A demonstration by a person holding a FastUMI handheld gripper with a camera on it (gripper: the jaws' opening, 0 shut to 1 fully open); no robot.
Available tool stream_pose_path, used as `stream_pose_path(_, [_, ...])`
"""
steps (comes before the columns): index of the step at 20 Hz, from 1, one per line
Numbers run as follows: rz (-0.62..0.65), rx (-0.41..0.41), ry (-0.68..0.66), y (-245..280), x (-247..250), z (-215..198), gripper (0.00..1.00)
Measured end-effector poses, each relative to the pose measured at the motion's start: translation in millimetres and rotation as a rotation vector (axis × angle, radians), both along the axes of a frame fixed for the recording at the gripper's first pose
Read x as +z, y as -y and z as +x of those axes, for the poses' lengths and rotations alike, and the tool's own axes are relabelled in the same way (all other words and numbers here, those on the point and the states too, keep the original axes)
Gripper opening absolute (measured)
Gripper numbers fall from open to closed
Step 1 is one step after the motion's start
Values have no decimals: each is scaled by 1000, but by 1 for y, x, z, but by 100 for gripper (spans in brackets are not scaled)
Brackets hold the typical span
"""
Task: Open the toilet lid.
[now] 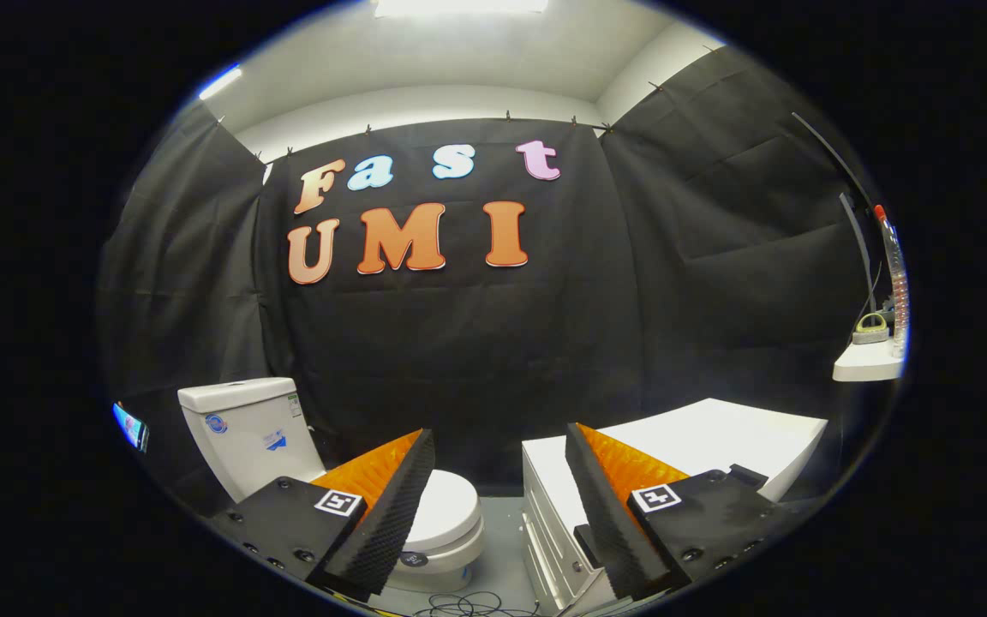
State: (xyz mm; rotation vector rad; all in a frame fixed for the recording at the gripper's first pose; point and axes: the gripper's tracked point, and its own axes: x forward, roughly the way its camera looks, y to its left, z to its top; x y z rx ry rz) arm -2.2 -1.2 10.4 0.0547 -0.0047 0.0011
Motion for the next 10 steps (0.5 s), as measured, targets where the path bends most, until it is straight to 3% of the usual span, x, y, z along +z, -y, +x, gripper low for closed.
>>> stream_pose_path(4, [19,4,15,-14,6,4,99])
stream_pose_path(10, [94,131,-17,-94,-6,17,98])
